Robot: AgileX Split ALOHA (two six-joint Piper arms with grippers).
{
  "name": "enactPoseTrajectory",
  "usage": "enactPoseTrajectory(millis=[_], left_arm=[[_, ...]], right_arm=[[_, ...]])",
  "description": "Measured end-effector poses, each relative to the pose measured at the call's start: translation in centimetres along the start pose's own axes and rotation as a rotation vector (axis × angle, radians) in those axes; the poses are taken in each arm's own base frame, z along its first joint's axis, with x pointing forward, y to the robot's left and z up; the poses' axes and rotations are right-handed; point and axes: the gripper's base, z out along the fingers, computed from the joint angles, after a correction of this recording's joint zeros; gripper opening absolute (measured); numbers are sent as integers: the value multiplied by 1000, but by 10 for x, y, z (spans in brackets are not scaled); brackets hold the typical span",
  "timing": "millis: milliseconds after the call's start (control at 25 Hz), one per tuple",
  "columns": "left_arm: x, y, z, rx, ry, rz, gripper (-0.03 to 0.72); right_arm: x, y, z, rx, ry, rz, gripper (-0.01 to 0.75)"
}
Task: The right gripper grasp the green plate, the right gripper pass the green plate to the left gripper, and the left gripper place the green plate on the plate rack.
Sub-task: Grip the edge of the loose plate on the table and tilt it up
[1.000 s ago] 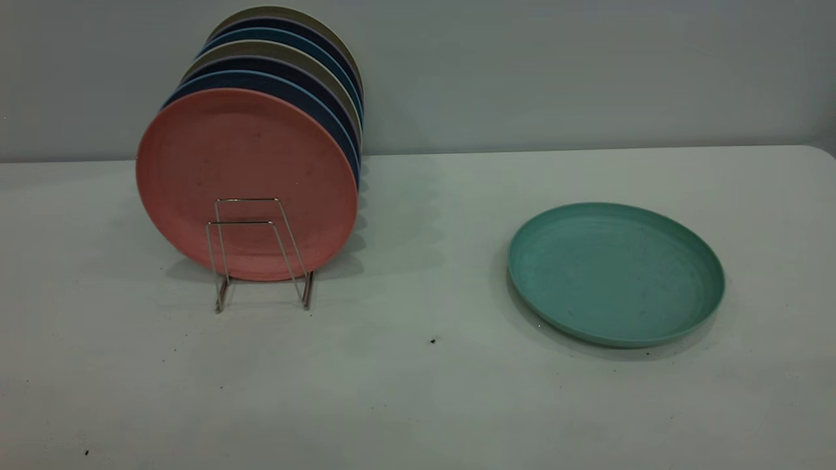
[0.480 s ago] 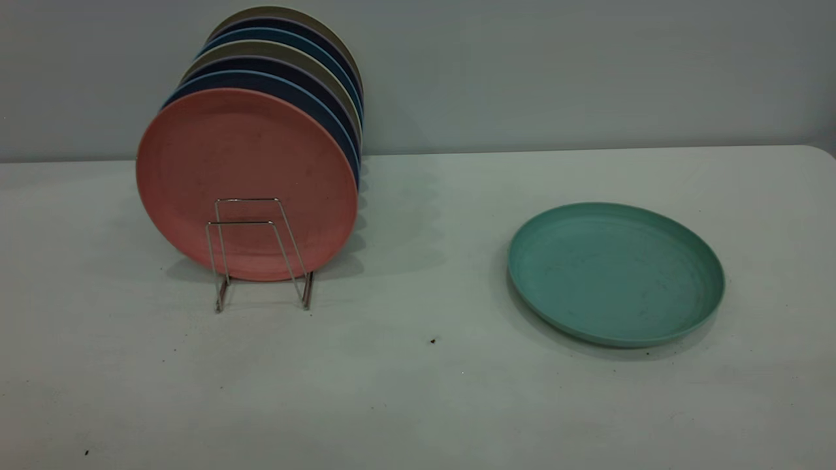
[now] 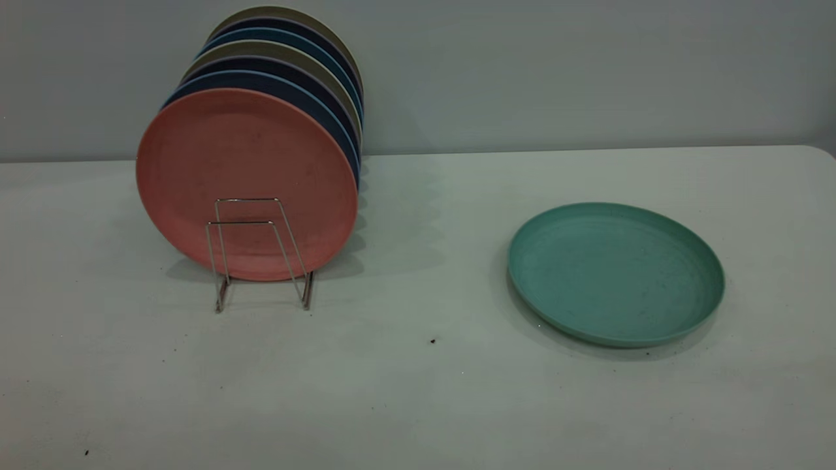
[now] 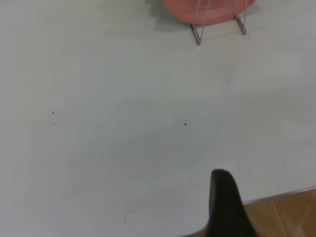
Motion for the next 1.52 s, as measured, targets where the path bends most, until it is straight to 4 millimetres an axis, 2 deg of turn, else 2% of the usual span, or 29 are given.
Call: enactPoseTrajectory(millis=[560, 680, 840, 920, 1040, 1200, 1320, 1440, 1520], left_arm=[[-2, 0, -2, -3, -8, -11, 483], [-14, 3, -6, -19, 11, -60, 506], [-52, 14, 1, -68, 57, -113, 560], [-78, 20, 13, -82, 64, -106, 577], [-117, 28, 43, -75, 121, -82, 582], [-159, 37, 97, -48, 264, -87, 582], [-179, 43, 146, -35, 375, -93, 584], [-194, 47, 191, -8, 451, -107, 584], [-200, 47, 220, 29, 495, -116, 584]], right_arm=[[0, 0, 0, -1, -1, 2, 406], [-8, 2, 2, -26, 24, 16, 415], [-38, 2, 18, -52, 86, 31, 461], [-56, 1, 32, -55, 117, 35, 493], [-83, 2, 61, -76, 168, 58, 524], [-106, 5, 113, -116, 250, 98, 529], [-108, 9, 157, -151, 323, 121, 529], [-99, 14, 199, -191, 410, 141, 529], [-95, 17, 220, -213, 456, 155, 529]])
